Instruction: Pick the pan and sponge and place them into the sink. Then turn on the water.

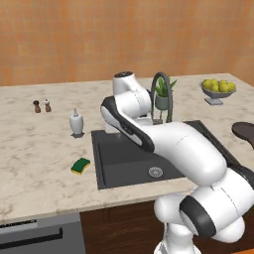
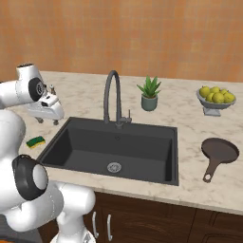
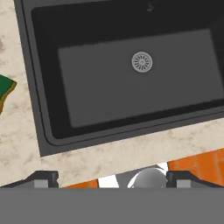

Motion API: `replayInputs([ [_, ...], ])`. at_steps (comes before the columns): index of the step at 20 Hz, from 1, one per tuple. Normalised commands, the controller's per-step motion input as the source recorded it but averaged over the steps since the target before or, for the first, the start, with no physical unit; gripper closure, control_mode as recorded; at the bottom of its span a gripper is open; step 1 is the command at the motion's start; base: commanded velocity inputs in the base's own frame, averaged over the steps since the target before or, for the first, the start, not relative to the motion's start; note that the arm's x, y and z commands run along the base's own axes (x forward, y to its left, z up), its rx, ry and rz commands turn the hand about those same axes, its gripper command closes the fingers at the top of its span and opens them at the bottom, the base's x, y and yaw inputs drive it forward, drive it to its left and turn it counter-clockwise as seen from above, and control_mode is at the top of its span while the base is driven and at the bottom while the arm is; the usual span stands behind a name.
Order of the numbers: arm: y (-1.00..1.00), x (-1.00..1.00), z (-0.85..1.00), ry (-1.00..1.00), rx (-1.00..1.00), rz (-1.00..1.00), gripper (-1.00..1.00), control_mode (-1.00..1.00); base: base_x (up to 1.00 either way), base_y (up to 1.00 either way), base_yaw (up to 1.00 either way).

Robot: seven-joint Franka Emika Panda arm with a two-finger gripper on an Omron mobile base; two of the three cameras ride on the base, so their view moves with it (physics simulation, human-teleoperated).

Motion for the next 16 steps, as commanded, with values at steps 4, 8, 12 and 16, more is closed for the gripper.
replayInputs([
  [4,0.55,0.36,-0.28,0.08,0.00,-0.15,-1.00,-1.00,0.00,0.00,0.00],
  [8,0.26,0.31,-0.21,0.05,-0.01,-0.02,-1.00,-1.00,0.00,0.00,0.00],
  [12,0.51,0.46,-0.59,0.00,0.00,-0.04,-1.00,-1.00,0.00,0.00,0.00],
  [16,0.51,0.13,-0.41,0.02,0.10,-0.04,-1.00,-1.00,0.00,0.00,0.00],
])
